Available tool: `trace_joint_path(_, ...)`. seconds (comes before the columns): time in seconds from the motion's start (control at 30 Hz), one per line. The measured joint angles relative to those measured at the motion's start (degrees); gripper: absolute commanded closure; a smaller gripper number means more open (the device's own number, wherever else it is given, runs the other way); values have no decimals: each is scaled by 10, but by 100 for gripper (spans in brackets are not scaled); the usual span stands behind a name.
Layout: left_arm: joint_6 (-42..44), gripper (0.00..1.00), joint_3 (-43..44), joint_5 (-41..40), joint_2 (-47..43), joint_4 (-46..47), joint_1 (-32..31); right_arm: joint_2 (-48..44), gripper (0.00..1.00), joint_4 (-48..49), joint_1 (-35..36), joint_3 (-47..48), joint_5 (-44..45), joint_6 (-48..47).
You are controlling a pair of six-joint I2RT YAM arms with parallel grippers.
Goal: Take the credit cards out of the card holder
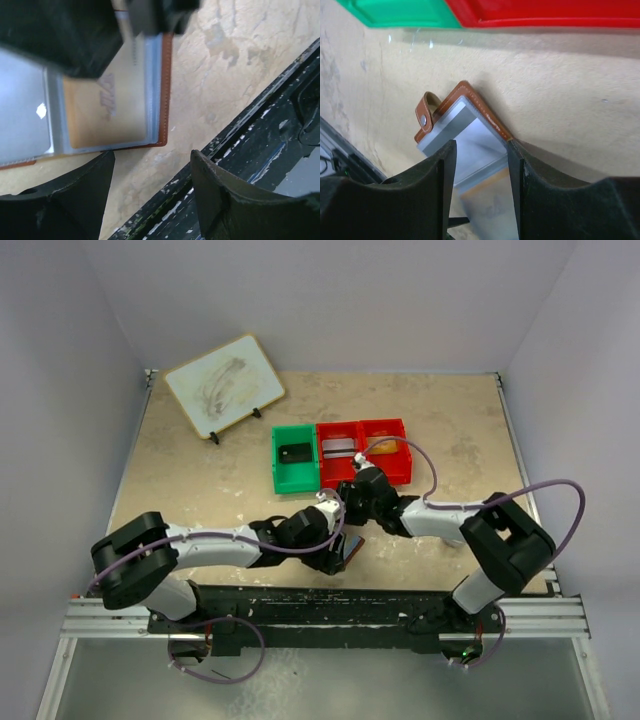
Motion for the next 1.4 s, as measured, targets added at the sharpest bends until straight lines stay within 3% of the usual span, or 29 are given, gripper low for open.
trace_joint_path(0.23, -7, 39, 35, 8, 51, 27, -14, 35, 52, 22, 3, 14, -59, -47)
trace_joint_path(0.43, -5, 36, 58, 10, 69, 31, -21, 19, 45, -29, -1, 28, -40, -65)
trace_joint_path(0.67, 0, 33, 54, 0, 0, -6, -22, -55, 45, -79, 3, 29, 6, -58)
trace_joint_path(0.77, 3, 42, 51, -15, -56, -33, -22, -71, 45, -79, 4, 24, 15, -42)
trace_joint_path(0.9, 6, 46, 29, -63, -128, -54, -10, -99, 51, -51, 4, -13, 21, -10)
trace_joint_path(1.03, 10, 47, -2, -73, -166, -63, 76, -104, 53, -2, 4, -68, 14, 35)
trace_joint_path(1.4, 34, 54, 31, -89, -69, -85, 95, -89, 61, 130, 9, -130, -26, 113)
